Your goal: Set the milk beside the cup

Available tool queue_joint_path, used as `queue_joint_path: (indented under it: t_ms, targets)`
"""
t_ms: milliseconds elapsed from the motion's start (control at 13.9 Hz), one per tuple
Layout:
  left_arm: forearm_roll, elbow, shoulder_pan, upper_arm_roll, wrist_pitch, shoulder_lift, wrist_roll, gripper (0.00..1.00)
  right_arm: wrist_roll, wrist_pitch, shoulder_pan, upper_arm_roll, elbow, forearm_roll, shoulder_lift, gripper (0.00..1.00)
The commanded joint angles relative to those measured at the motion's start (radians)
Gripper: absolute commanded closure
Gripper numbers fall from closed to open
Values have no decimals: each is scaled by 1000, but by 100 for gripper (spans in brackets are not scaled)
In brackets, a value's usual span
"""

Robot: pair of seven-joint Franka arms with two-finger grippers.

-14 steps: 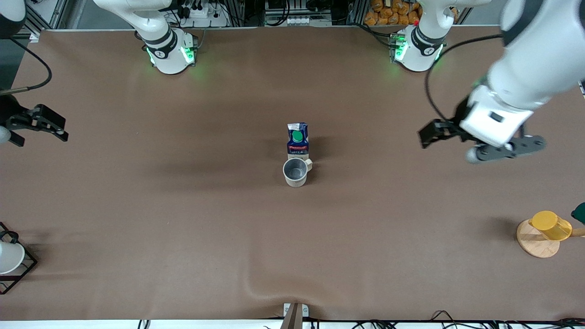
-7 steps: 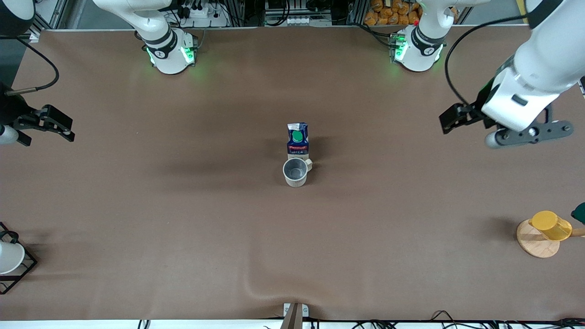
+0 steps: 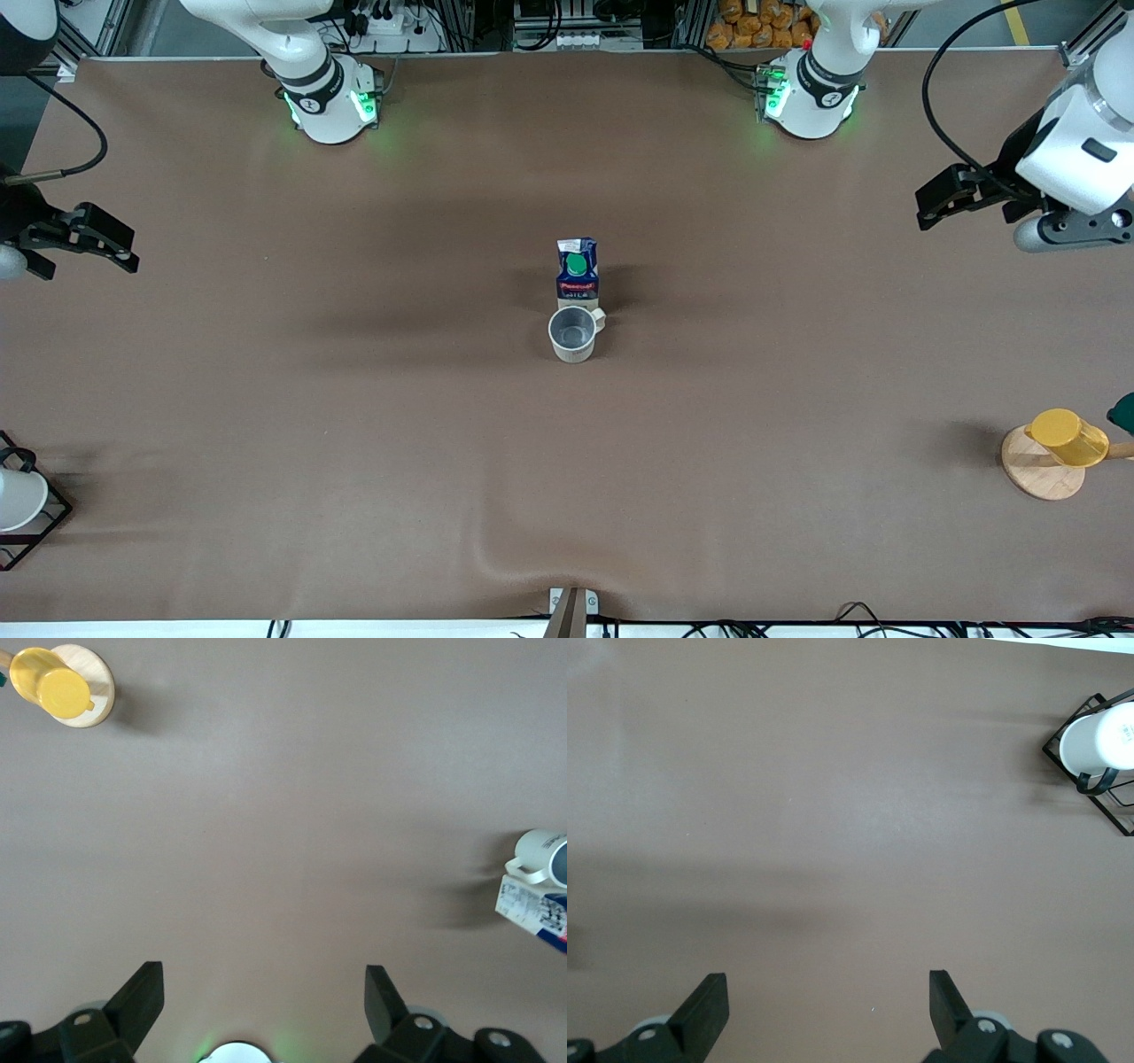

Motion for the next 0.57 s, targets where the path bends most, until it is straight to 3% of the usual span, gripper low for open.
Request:
queue_joint_path:
  t_ms: [0, 287, 503]
  targets:
    - [-6, -136, -25, 76, 34, -113, 68, 0, 21, -13, -5, 3, 5, -23, -5, 0]
    - [-3, -148, -77, 239, 35, -119, 235, 0, 19, -13, -13, 3, 5, -22, -3, 0]
    - [-5, -148, -77, 222, 29, -133, 227, 0, 22, -13, -11, 3, 5, -20, -3, 0]
